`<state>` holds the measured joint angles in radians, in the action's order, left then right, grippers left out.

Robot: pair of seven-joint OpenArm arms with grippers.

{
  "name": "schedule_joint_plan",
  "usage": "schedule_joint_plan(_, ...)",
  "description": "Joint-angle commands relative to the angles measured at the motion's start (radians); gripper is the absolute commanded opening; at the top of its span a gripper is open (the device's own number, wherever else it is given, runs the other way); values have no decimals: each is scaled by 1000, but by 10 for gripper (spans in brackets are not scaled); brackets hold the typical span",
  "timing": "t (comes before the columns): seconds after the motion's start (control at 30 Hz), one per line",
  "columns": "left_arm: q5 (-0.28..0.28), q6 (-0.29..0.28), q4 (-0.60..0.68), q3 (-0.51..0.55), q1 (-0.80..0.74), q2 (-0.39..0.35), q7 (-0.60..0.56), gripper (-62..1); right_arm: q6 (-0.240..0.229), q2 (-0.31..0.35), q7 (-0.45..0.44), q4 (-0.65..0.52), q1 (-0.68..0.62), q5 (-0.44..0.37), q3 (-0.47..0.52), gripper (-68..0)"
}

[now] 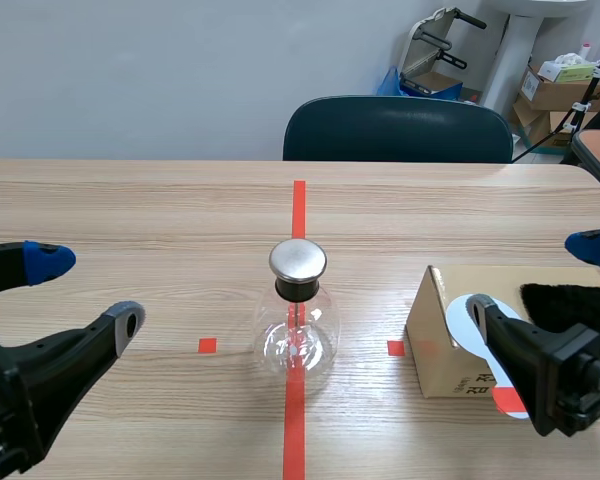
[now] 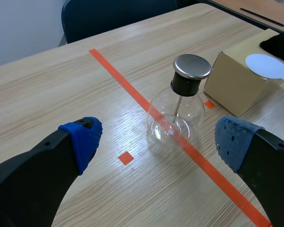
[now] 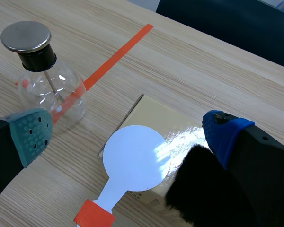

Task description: Do the electroscope experiment

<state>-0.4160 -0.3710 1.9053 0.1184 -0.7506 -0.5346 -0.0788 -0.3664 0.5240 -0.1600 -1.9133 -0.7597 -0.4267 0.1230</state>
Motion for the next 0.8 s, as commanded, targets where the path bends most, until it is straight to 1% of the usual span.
schedule_joint_plan(0.0, -6, -5, 10, 0, 0, 5, 24, -95, 3, 10, -19, -16, 11, 11, 8, 4)
schedule_joint_plan(0.7, -6, -5, 10, 0, 0, 5, 27, -95, -1, 10, -34, -16, 11, 11, 8, 4)
schedule_joint_plan(0.77, -6, -5, 10, 0, 0, 5, 27, -95, -1, 10, -33, -16, 11, 27, 8, 4)
